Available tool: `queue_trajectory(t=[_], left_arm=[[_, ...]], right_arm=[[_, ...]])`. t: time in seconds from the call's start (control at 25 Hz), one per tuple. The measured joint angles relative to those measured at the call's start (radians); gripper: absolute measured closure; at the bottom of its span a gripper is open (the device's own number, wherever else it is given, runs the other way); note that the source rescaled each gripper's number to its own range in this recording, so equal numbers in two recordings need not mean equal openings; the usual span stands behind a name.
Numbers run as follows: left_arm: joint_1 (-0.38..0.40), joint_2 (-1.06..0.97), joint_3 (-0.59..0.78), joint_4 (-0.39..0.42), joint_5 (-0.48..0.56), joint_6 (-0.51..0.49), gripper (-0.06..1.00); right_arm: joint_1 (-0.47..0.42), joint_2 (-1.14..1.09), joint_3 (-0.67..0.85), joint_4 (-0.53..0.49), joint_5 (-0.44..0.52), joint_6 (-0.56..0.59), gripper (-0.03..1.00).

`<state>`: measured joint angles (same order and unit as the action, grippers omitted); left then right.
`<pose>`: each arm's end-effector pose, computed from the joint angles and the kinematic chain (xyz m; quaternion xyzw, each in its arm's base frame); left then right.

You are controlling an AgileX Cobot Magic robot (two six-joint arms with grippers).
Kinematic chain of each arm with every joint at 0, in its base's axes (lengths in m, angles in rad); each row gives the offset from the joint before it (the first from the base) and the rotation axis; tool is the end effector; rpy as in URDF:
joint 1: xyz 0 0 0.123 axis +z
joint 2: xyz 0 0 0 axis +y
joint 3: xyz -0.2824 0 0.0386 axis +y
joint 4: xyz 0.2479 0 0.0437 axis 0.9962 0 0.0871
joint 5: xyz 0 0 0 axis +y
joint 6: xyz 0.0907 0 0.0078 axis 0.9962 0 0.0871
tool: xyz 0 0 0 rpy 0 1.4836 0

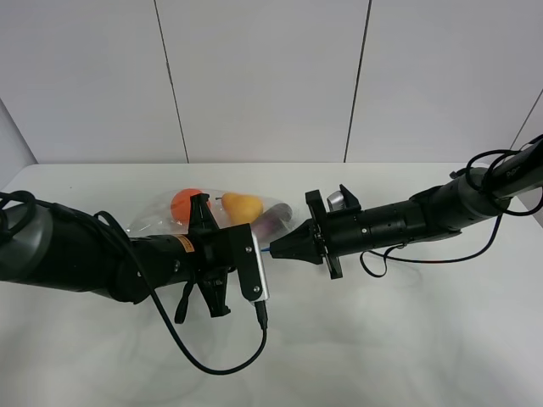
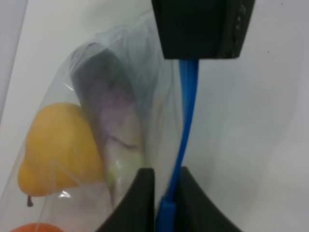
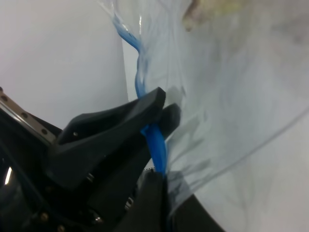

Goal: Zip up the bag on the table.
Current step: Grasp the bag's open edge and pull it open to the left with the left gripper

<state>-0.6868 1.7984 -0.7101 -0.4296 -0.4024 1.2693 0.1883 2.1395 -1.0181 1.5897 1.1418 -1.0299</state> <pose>0.2626 -0.1962 0.1369 0.5978 0.6588 0.1140 0.4423 0.3306 0.1473 0.1042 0.0086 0.8211 0.5700 0.0264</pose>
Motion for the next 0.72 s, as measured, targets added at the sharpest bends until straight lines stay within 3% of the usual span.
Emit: queue_trajectory(t=[0.36, 0.72], left_arm=[[0.018, 0.000, 0.016, 0.008, -0.015, 0.035, 0.94], [0.146, 0.000, 0.116, 0.020, -0.187, 0.127, 0.94]], right_arm=[[0.000, 0.000, 0.000, 0.001, 0.000, 0.000, 0.97], [0.001, 0.001, 0.000, 0.016, -0.001, 0.015, 0.97]])
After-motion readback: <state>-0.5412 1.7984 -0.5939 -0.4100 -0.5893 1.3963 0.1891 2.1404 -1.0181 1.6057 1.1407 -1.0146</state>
